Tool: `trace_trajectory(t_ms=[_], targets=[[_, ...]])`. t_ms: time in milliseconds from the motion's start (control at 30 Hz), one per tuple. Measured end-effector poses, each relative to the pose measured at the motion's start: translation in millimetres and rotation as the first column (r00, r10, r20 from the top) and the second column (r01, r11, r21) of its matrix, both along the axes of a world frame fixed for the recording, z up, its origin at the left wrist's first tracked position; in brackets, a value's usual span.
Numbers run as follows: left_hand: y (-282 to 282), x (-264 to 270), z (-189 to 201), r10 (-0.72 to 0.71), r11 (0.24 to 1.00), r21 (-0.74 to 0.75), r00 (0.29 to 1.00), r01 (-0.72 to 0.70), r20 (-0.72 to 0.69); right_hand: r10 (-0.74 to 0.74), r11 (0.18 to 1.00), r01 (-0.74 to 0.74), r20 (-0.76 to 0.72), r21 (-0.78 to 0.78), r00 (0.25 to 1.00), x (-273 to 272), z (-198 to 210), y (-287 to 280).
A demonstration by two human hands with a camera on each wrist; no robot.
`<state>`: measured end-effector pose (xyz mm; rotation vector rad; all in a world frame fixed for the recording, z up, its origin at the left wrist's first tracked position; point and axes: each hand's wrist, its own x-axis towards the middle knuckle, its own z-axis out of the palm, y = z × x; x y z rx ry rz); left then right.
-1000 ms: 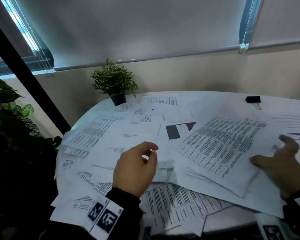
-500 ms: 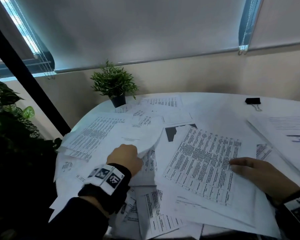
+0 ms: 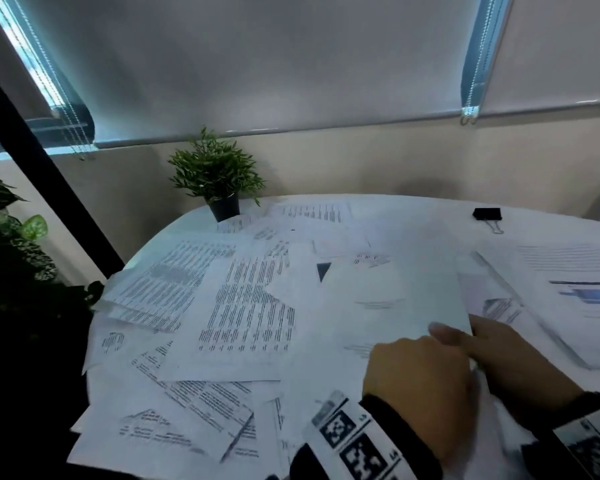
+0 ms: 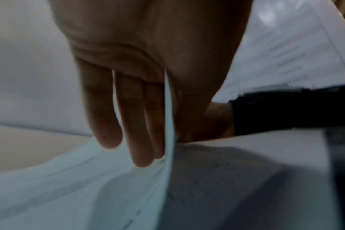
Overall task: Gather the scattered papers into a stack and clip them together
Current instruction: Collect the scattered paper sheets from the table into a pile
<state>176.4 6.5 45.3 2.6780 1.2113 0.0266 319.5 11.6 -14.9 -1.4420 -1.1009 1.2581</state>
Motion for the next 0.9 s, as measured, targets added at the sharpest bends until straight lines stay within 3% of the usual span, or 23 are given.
trace_trajectory(t_ms=[67, 167, 200, 267, 367, 433, 567, 667, 700, 733, 833, 900], targets=[[3, -7, -3, 0.011, 0.997, -0.074, 0.991, -0.001, 0.136, -0.094, 0.994, 0.085, 0.155, 0.065, 0.983, 10, -8, 0], [35, -37, 0, 0.248, 0.967, -0.126, 0.936, -0.223, 0.248, -0.289, 0.953, 0.269, 0.149, 0.140, 0.946, 34, -12, 5], [53, -47, -1, 0.336, 0.941, -0.112, 0.916, -0.319, 0.220, -0.341, 0.933, 0.314, 0.153, 0.176, 0.928, 45, -10, 7], [88, -67, -11, 0.494, 0.866, -0.103, 0.869, -0.489, 0.030, -0.375, 0.914, 0.339, 0.150, 0.221, 0.915, 68, -4, 11], [116, -82, -37, 0.622, 0.735, -0.161, 0.749, -0.659, -0.228, -0.467, 0.874, 0.429, 0.146, 0.229, 0.872, 94, -5, 10], [119, -82, -52, 0.633, 0.710, -0.184, 0.731, -0.679, -0.254, -0.482, 0.866, 0.436, 0.175, 0.245, 0.858, 100, -8, 9], [118, -72, -61, 0.600, 0.738, -0.200, 0.763, -0.644, -0.243, -0.422, 0.904, 0.389, 0.224, 0.175, 0.879, 86, -3, 10], [120, -75, -56, 0.649, 0.734, -0.260, 0.761, -0.627, -0.002, -0.420, 0.907, 0.406, 0.244, 0.109, 0.874, 86, -12, 12], [121, -79, -53, 0.676, 0.724, -0.307, 0.722, -0.617, 0.145, -0.442, 0.897, 0.430, 0.227, 0.102, 0.868, 85, -13, 12], [121, -85, -47, 0.702, 0.710, -0.377, 0.639, -0.595, 0.315, -0.468, 0.884, 0.457, 0.200, 0.104, 0.861, 83, -14, 9], [121, -102, -16, 0.638, 0.734, -0.505, 0.207, -0.454, 0.742, -0.510, 0.858, 0.481, 0.180, 0.182, 0.841, 75, -15, 7], [118, -107, 5, 0.547, 0.783, -0.503, 0.020, -0.367, 0.837, -0.493, 0.860, 0.432, 0.224, 0.273, 0.841, 68, -11, 6]])
